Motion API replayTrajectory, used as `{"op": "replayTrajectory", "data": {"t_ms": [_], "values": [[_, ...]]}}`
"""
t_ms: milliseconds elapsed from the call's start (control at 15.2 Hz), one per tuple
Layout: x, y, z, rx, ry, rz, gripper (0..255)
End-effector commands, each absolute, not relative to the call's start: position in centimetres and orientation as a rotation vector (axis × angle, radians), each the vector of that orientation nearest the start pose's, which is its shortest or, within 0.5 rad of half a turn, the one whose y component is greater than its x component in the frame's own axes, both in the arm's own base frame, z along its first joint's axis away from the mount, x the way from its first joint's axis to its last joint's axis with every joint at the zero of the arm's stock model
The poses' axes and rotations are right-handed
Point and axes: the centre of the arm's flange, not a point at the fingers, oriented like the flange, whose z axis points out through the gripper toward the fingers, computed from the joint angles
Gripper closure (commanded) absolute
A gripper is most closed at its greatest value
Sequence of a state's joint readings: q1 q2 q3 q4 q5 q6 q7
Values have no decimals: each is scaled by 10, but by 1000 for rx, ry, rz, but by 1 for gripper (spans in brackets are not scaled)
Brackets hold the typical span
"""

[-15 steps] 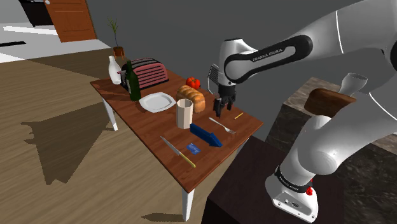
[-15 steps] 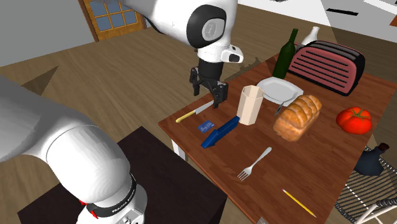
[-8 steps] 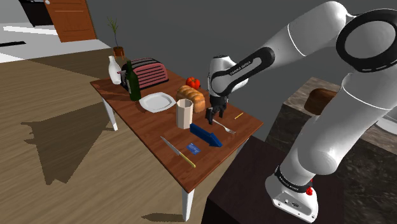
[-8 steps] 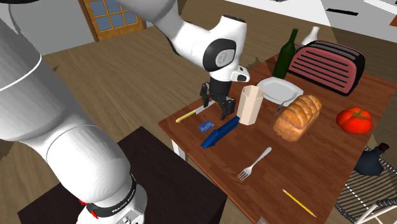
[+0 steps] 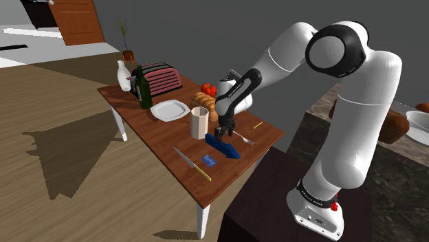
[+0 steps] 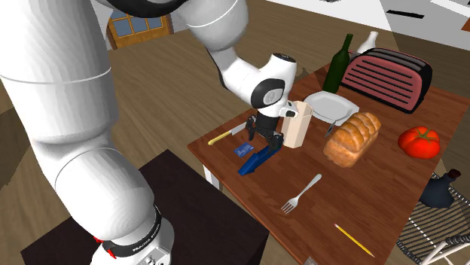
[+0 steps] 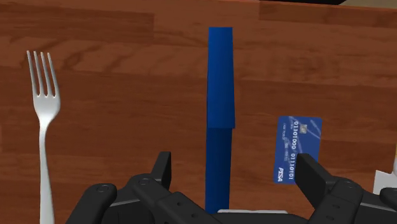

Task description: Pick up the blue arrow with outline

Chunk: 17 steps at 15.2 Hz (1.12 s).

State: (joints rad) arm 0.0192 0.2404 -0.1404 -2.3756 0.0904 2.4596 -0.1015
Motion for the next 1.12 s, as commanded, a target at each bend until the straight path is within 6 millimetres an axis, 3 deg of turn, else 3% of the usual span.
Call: {"op": "replayTrajectory", "data": {"t_ms": [0,462,660,726,1056], "values": [[495,-67,186,-3093,143,240,0],[495,-67,149,-3093,143,240,0],[495,-67,146,-3093,143,240,0],[495,-67,146,-3093,143,240,255],[495,-67,146,-3093,143,240,255]]}}
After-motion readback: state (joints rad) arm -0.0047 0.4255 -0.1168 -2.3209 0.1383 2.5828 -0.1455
